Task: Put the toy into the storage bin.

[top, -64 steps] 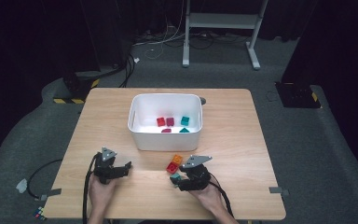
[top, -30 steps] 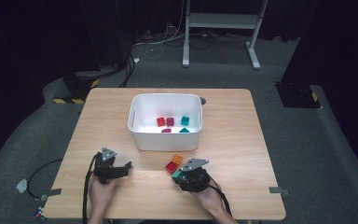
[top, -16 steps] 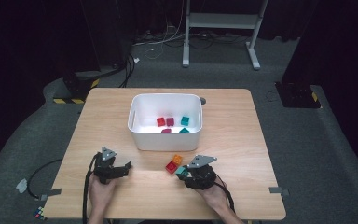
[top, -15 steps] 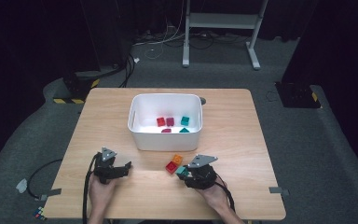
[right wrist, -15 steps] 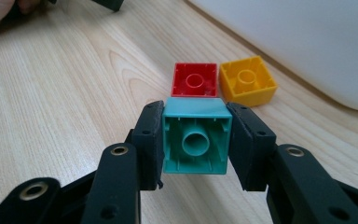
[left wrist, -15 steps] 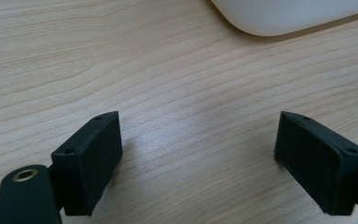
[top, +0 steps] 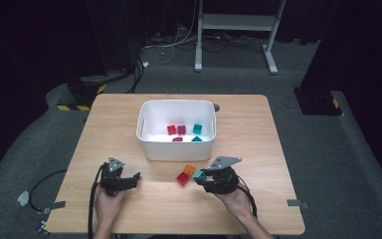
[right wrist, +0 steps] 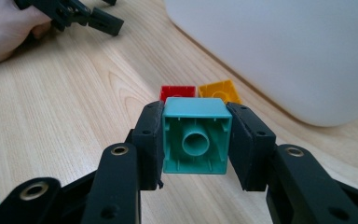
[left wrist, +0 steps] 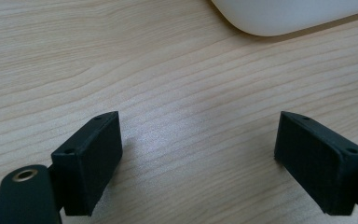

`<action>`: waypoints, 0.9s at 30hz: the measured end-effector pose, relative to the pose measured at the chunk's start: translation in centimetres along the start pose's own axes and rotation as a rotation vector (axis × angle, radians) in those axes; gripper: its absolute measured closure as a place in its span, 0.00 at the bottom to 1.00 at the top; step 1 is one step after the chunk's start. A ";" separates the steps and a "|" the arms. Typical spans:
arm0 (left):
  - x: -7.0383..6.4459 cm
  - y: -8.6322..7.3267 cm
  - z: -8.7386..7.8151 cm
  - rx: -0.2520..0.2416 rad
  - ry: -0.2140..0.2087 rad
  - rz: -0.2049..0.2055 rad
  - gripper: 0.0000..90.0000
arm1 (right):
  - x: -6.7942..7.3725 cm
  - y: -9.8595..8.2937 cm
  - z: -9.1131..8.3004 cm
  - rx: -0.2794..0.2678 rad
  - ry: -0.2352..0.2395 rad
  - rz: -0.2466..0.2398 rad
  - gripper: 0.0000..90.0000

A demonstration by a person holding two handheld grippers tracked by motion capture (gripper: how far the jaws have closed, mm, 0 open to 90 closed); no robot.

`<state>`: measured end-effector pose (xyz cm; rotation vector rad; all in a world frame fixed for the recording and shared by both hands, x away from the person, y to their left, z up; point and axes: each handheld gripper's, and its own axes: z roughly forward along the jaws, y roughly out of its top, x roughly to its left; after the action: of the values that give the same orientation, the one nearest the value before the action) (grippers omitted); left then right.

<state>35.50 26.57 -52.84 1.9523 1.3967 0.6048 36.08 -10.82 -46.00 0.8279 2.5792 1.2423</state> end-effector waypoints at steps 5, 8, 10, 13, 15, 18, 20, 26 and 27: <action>0.0 0.0 0.0 0.000 0.000 0.000 0.17 | -0.5 1.1 -1.1 -0.012 0.013 0.002 0.66; 0.0 0.0 0.0 0.001 0.000 0.001 0.17 | -1.1 1.9 -1.9 -0.032 0.024 0.018 0.66; 0.0 0.0 0.0 0.001 -0.001 -0.001 0.17 | -1.3 2.5 -2.5 -0.045 0.019 0.013 0.66; 0.0 0.0 0.0 0.001 -0.001 0.000 0.17 | -1.9 3.6 -3.5 -0.070 0.024 0.023 0.66; 0.0 0.0 0.0 0.001 -0.001 -0.001 0.17 | -2.2 4.2 -4.1 -0.077 0.021 0.020 0.66; 0.0 0.0 0.0 0.000 -0.001 -0.001 0.17 | -2.7 5.2 -4.8 -0.090 0.020 0.022 0.66; 0.0 0.0 0.0 0.000 -0.001 -0.001 0.17 | -2.9 5.8 -5.2 -0.096 0.022 0.026 0.66; 0.0 0.0 0.0 0.001 -0.001 0.000 0.17 | -3.9 7.7 -6.0 -0.112 0.022 0.026 0.66; 0.0 0.0 0.0 0.001 -0.001 0.000 0.17 | -4.0 8.1 -6.0 -0.115 0.020 0.022 0.66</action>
<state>35.51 26.58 -52.83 1.9525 1.3967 0.6030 40.50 -13.01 -36.35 0.8279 2.4928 1.3973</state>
